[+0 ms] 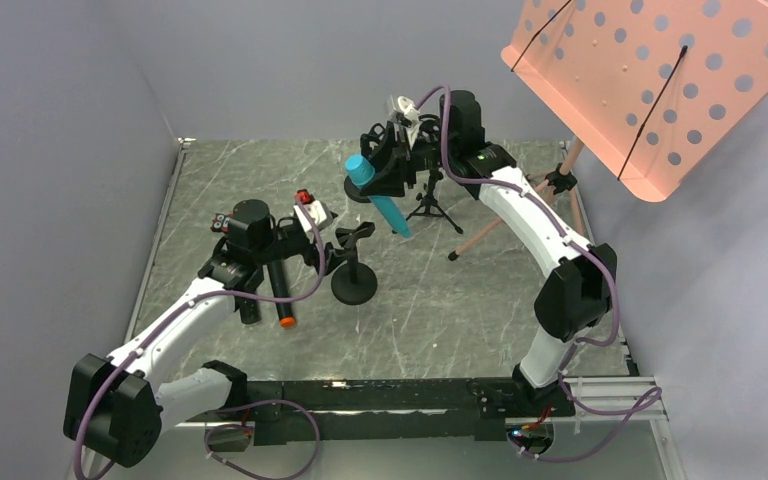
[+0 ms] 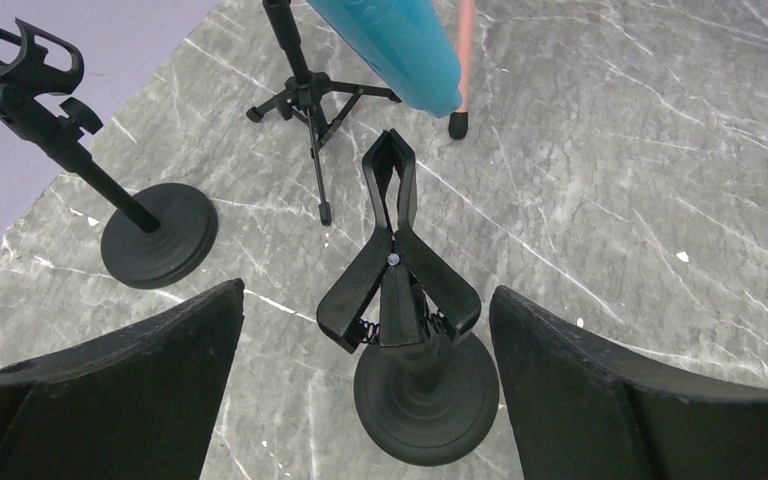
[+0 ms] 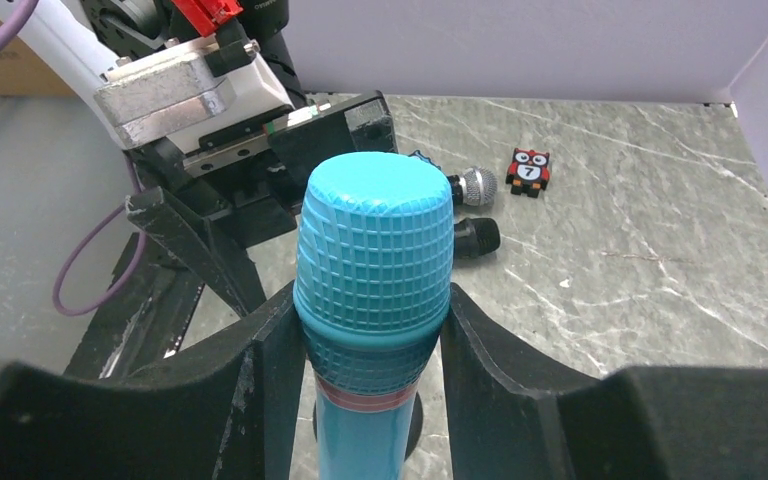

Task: Attach the microphones to the stand

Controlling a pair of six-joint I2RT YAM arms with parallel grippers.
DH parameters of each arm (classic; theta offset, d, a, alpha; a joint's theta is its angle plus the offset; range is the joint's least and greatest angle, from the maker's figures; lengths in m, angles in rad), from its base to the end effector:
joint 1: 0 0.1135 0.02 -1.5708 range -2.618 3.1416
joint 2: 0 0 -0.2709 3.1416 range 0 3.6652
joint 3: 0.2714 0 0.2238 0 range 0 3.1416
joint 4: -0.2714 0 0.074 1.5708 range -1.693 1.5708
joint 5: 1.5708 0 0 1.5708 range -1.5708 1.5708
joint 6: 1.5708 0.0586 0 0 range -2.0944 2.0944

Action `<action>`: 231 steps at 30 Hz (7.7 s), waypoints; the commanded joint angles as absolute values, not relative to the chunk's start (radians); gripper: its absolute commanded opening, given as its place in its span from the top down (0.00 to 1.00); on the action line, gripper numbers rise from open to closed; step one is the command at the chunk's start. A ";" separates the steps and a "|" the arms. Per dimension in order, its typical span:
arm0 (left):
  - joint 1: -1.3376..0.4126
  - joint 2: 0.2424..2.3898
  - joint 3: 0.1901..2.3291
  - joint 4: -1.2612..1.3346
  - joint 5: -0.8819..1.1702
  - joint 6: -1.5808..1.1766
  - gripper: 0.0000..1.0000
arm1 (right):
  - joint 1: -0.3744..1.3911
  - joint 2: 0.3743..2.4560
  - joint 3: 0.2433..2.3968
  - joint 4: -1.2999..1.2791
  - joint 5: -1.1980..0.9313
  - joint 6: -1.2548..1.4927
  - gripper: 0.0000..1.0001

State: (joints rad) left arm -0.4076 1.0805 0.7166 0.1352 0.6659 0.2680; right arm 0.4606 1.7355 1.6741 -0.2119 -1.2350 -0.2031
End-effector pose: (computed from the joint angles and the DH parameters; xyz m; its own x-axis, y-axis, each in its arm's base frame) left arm 0.1989 -0.1253 0.3046 0.0281 0.2147 -0.9763 0.8884 0.4424 0.1229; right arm 0.3097 0.2154 0.4022 -0.0430 -0.0955 -0.9945 -0.9899 -0.1309 0.0554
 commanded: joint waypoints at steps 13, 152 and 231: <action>-0.403 0.972 0.874 0.264 0.704 -0.097 0.01 | 0.463 1.565 1.602 -0.061 -1.191 -0.017 0.89; -0.448 1.129 0.768 0.106 0.675 0.295 0.77 | 0.405 1.651 1.394 0.230 -1.255 0.079 1.00; -0.400 1.071 0.612 0.301 0.718 -0.062 0.21 | 0.521 1.705 0.921 1.264 -1.211 0.632 0.69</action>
State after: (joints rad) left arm -0.4068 1.0985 0.6113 0.2871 0.7692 -0.0189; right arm 0.5076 1.7401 0.9283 1.2427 -1.1831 0.6205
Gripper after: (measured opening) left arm 0.686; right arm 0.420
